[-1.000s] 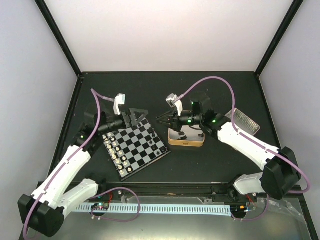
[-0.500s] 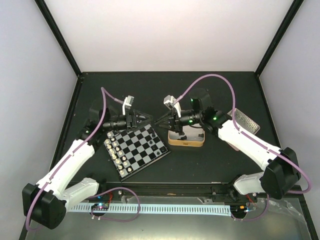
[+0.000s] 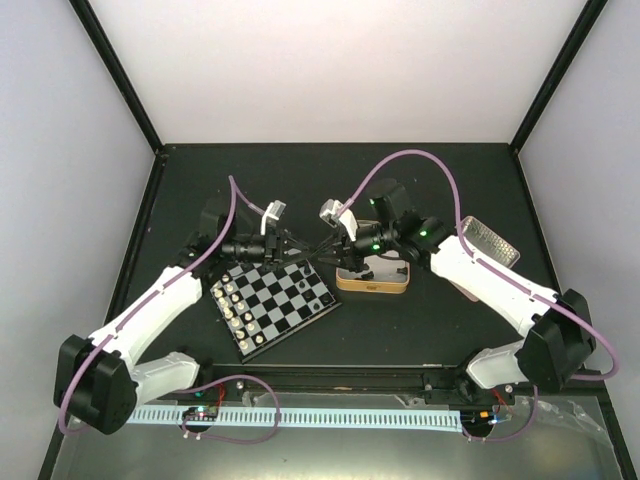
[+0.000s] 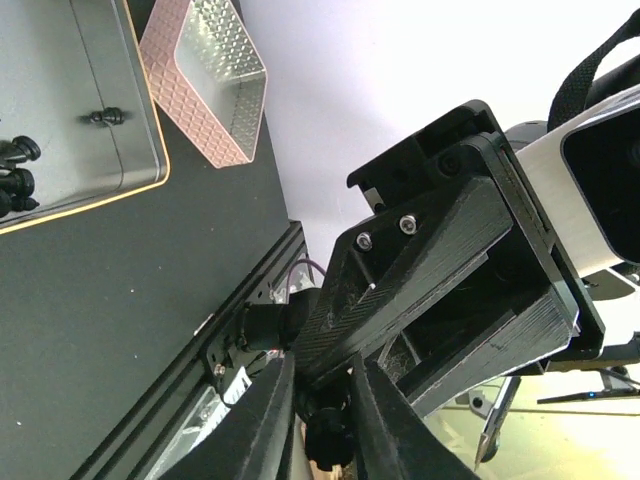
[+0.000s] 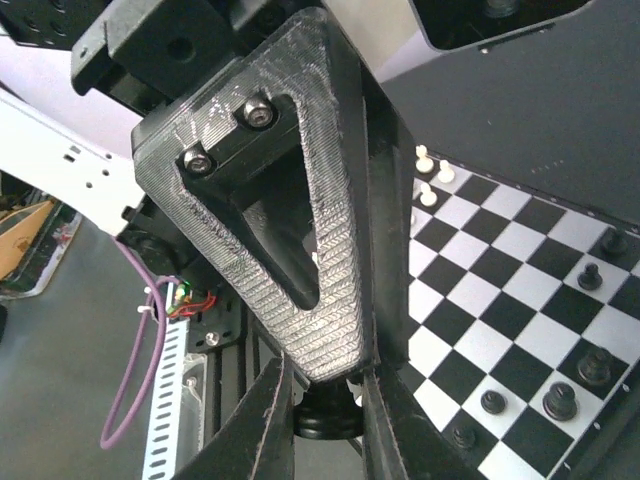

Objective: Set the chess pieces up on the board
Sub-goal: Place the chess piece on the chessboard.

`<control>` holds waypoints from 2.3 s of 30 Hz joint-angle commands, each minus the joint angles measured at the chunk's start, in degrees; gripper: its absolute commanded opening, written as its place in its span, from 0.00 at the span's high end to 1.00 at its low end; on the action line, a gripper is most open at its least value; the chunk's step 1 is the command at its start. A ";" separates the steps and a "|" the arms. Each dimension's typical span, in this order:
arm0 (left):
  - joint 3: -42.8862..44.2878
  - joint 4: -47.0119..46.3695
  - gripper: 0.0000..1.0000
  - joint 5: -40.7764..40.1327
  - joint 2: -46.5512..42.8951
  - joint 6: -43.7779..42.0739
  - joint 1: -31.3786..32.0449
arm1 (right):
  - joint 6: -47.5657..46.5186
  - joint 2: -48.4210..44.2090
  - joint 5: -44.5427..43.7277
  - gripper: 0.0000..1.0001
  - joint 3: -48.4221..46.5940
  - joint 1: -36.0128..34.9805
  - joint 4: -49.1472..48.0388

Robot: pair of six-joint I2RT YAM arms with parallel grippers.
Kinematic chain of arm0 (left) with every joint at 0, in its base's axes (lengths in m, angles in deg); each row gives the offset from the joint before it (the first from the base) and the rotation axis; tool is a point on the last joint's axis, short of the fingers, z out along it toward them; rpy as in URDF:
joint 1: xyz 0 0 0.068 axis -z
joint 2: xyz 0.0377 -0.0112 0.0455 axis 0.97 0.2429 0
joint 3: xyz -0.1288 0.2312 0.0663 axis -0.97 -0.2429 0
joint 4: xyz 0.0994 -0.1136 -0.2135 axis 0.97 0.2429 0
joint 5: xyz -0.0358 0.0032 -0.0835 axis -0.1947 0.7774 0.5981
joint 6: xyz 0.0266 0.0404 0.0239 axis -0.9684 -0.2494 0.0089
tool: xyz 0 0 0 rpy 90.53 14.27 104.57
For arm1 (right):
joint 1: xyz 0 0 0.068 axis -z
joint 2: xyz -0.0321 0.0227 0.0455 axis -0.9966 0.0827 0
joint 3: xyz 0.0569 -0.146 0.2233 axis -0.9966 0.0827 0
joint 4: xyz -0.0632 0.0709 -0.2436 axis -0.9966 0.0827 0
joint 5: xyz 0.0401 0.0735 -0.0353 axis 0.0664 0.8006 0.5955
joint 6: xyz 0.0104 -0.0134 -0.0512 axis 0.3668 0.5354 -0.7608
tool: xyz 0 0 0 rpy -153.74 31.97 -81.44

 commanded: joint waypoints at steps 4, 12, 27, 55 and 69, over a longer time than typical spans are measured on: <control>4.05 5.49 0.98 2.97 1.23 -5.19 0.79 | -1.50 1.24 -4.72 0.94 -1.97 -0.74 0.60; 5.28 8.55 0.98 -2.17 0.67 -7.91 0.54 | 3.35 -0.50 -7.52 0.46 -0.48 -0.68 -1.99; 17.21 30.26 0.98 -54.19 11.93 -32.25 0.53 | 26.26 -11.31 -41.11 0.25 12.98 -0.45 -6.00; 31.71 28.71 0.98 -62.39 44.97 -37.39 0.44 | 33.06 -4.55 -58.52 0.25 13.14 0.82 -0.50; 30.14 27.54 0.82 -63.63 46.34 -35.86 0.44 | 32.85 -5.01 -59.13 0.24 13.47 1.05 -0.20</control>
